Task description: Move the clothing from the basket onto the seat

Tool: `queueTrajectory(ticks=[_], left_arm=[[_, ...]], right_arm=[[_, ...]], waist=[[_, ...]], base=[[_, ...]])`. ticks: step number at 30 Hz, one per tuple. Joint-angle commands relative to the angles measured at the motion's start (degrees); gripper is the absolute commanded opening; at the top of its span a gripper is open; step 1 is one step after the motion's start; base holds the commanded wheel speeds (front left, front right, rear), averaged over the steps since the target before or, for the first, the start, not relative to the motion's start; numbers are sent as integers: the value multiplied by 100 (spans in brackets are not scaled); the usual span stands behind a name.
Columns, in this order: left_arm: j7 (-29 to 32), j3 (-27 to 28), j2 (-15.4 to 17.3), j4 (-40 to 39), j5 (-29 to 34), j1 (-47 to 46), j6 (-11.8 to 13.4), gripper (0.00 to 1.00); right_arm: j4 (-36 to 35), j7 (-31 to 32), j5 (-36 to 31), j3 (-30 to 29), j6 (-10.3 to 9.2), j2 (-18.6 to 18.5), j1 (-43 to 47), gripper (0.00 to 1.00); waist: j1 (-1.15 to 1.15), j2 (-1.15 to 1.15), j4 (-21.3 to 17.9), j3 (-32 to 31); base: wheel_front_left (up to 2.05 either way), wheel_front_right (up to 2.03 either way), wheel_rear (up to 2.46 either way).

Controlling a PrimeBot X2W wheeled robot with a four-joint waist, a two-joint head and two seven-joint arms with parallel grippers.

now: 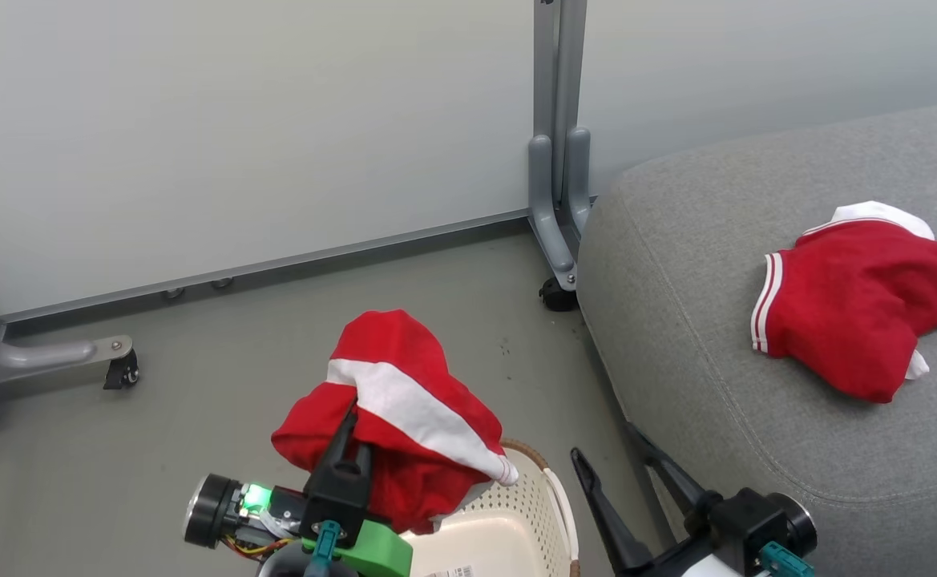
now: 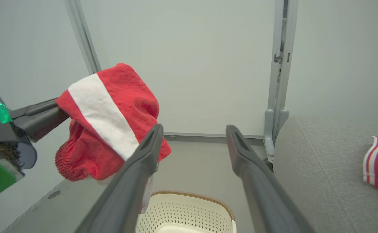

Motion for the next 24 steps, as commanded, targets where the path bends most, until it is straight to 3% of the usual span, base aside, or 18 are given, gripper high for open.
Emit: queueTrajectory(ticks=[1, 14, 24], left_arm=[[32, -28, 35, -95, 34, 54, -24, 0], [557, -570, -10, -632, 304, -242, -292, 0], [604, -953, -129, -799, 322, -364, -588, 0]], right_arm=[[-17, -17, 73, 135, -6, -59, -40, 100], [295, -17, -115, 1303, -6, -283, -619, 100], [525, -17, -540, 970, -6, -109, -715, 100]], waist=[[1, 0, 42, -10], [1, 0, 148, 155], [1, 0, 230, 280]], base=[[0, 0, 0], [0, 0, 0], [0, 0, 0]])
